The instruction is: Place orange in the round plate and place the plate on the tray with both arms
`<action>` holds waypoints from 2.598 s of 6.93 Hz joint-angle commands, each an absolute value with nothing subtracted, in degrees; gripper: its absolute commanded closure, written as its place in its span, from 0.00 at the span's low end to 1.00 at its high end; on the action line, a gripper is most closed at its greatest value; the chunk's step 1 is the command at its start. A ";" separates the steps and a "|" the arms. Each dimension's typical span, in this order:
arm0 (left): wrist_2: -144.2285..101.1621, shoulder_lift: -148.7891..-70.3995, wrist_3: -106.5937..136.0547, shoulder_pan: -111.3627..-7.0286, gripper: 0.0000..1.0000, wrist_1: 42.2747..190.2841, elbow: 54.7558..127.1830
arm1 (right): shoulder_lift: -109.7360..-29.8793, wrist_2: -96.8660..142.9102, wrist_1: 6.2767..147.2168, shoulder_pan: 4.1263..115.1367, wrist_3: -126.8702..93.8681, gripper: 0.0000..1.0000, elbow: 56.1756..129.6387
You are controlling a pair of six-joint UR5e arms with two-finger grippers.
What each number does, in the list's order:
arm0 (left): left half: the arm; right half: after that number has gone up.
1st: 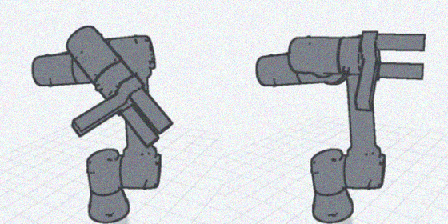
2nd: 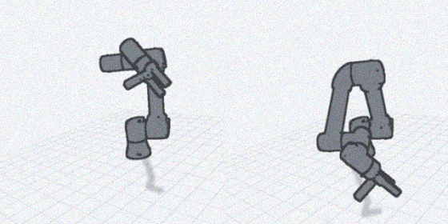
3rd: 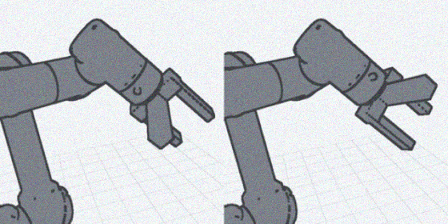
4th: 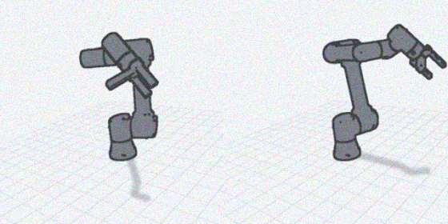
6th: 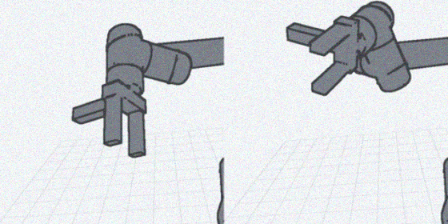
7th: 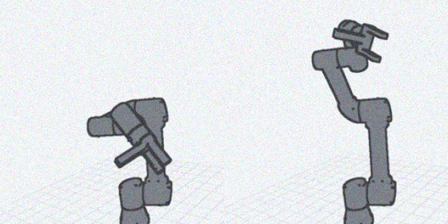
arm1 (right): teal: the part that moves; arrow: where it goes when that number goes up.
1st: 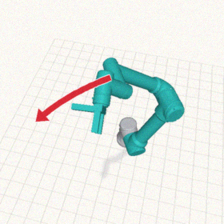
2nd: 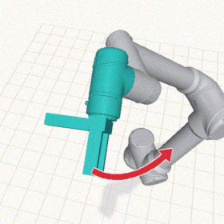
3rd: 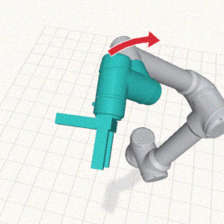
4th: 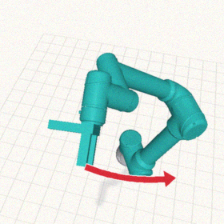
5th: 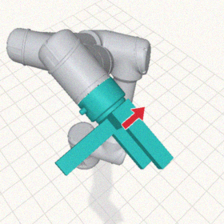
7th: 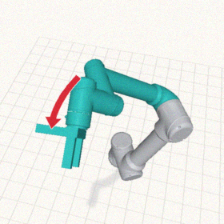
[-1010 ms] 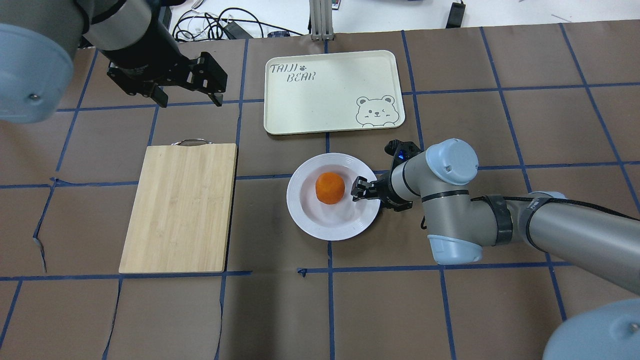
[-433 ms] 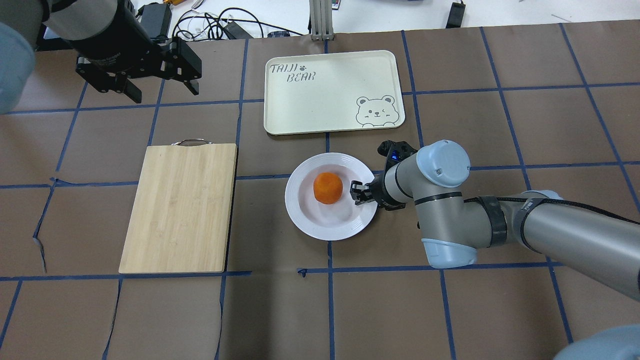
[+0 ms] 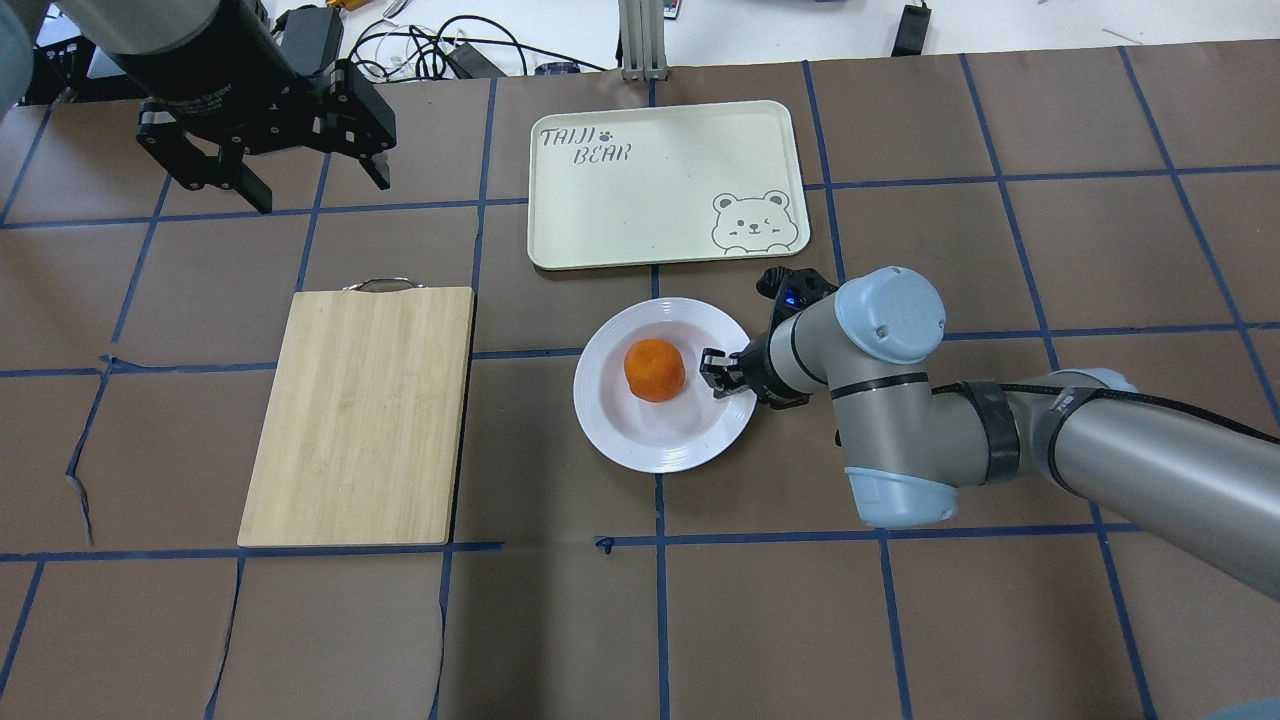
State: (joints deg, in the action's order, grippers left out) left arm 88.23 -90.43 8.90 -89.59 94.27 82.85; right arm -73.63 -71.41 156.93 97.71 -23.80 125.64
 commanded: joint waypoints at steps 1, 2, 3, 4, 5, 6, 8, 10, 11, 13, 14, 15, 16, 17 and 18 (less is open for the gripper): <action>88.15 -90.09 8.44 -89.82 0.00 94.84 83.49 | -75.41 -71.63 146.73 97.29 -24.87 0.89 118.08; 88.15 -90.17 7.57 -89.91 0.00 94.57 83.67 | -75.32 -71.37 145.99 97.29 -25.74 0.89 116.65; 88.07 -90.18 5.73 -89.83 0.00 94.40 83.67 | -75.32 -71.11 146.25 96.86 -25.75 0.89 116.02; 88.15 -89.83 5.37 -89.82 0.00 94.39 83.93 | -74.89 -68.93 146.34 95.03 -29.32 0.89 113.14; 88.07 -89.74 5.36 -89.82 0.00 94.39 83.94 | -72.45 -66.73 145.64 92.57 -29.27 0.89 107.89; 88.07 -89.82 5.36 -89.82 0.00 94.39 83.94 | -66.68 -66.10 145.72 91.85 -29.35 0.89 101.06; 87.89 -89.74 5.36 -89.82 0.00 94.39 84.20 | -54.11 -66.71 145.46 91.85 -29.70 0.88 86.72; 87.89 -89.30 5.36 -89.82 0.00 94.22 84.81 | -47.39 -66.62 145.63 91.93 -28.22 0.88 78.94; 88.06 -89.30 5.36 -89.82 0.00 93.78 84.90 | -47.20 -66.88 145.46 91.93 -26.91 0.83 79.27; 88.07 -89.30 5.36 -89.65 0.00 93.69 84.82 | -46.41 -67.41 145.46 91.85 -26.81 0.71 79.89; 87.98 -89.30 5.36 -89.65 0.00 93.69 84.90 | -46.32 -67.59 145.46 91.85 -27.24 0.62 79.63; 87.98 -89.30 5.36 -89.65 0.00 93.69 84.82 | -46.49 -67.67 145.46 91.85 -27.25 0.42 79.72; 87.98 -89.30 5.36 -89.65 0.00 93.34 84.90 | -47.02 -69.42 145.55 91.76 -26.29 0.03 79.54; 87.89 -89.30 5.36 -89.65 0.00 93.34 84.90 | -48.59 -74.48 144.59 91.58 -20.10 0.00 79.02; 87.89 -89.30 5.36 -89.65 0.00 93.34 84.90 | -51.13 -78.19 139.10 90.54 -12.90 0.00 78.58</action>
